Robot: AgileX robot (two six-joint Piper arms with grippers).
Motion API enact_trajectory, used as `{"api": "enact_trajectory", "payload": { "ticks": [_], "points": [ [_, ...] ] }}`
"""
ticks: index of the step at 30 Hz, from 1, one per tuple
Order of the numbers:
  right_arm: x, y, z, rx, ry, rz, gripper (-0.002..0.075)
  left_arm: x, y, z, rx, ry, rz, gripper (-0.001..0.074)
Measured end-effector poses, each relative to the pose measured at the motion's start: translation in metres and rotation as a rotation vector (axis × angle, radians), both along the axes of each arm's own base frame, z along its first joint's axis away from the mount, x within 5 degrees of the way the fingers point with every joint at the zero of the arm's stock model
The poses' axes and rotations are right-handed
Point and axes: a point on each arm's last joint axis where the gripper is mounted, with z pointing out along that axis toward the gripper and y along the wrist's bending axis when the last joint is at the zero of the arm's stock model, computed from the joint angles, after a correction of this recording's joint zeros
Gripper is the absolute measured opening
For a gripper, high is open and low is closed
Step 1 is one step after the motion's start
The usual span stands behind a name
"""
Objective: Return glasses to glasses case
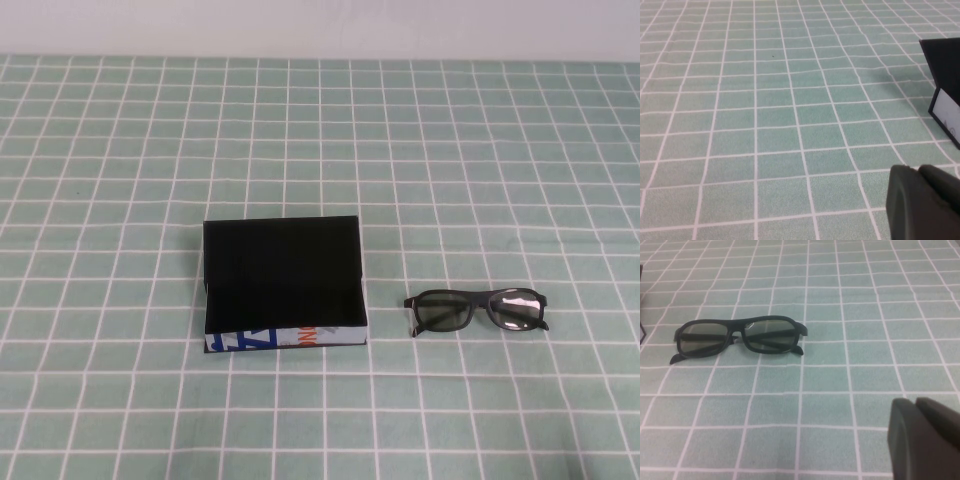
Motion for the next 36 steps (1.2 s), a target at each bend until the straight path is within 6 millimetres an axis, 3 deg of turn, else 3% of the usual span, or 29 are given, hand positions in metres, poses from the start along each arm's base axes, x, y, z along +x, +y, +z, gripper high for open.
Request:
{"api": "enact_trajectory", "payload": {
  "ticks": [27,32,36],
  "points": [
    [0.000,0.000,0.000,0.000,-0.003,-0.001,-0.0011,0.001,0.000,0.002,-0.023,-0.032,0.002,-0.0001],
    [0.003,-0.002,0.005,0.004,-0.081,-0.019,-0.0011,0.002,-0.001,0.006,-0.031,-0.072,-0.002,-0.0001],
    [0.005,-0.005,0.020,0.014,-0.256,-0.054,-0.0011,0.003,-0.002,0.018,-0.056,-0.208,-0.016,-0.0001]
  ]
}}
